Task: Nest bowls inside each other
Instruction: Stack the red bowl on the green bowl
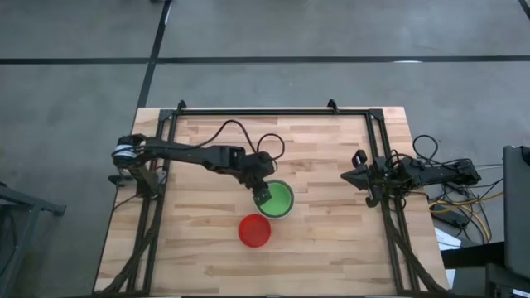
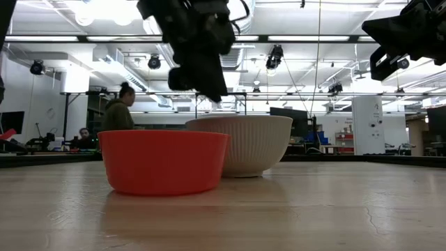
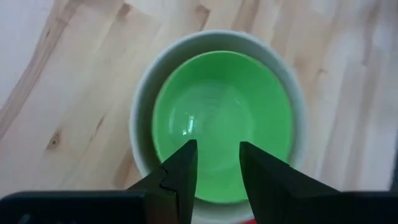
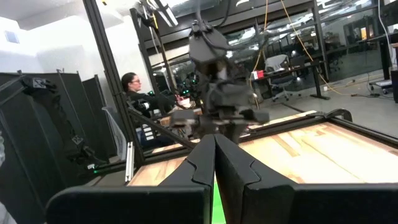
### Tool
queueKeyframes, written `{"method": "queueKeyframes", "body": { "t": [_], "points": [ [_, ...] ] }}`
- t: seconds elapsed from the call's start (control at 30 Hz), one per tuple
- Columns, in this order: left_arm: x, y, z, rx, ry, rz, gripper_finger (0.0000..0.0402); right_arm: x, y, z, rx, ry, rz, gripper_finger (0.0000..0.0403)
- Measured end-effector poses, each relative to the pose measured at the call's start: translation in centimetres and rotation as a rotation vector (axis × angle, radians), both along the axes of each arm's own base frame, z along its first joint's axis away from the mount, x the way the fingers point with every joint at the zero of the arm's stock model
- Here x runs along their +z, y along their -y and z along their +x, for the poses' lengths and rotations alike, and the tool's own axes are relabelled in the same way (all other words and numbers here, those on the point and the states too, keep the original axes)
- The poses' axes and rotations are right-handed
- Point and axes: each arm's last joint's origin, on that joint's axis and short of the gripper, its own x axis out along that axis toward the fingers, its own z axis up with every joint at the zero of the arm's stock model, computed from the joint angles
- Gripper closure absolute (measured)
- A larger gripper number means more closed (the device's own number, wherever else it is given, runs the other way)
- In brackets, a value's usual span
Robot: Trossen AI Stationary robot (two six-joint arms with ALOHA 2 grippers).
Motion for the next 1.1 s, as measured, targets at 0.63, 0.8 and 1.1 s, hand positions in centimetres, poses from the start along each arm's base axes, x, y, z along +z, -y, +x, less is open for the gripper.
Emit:
{"method": "queueKeyframes", "body": {
  "t": [0.63, 0.8, 1.1],
  "points": [
    [0.5, 4.8, -6.2, -0.004, 0.069, -0.018, 0.0278, 0.0, 0.0, 0.0, 0.0, 0.001, 0.0, 0.0394],
    [-0.6, 5.1, -8.1, 0.075, 0.04, -0.092, 0.0278, 0.0, 0.0, 0.0, 0.0, 0.001, 0.0, 0.0394],
    [-3.2, 5.2, -10.2, 0.16, -0.057, -0.204, 0.0277, 0.0, 0.0, 0.0, 0.0, 0.001, 0.0, 0.0394]
  ]
}}
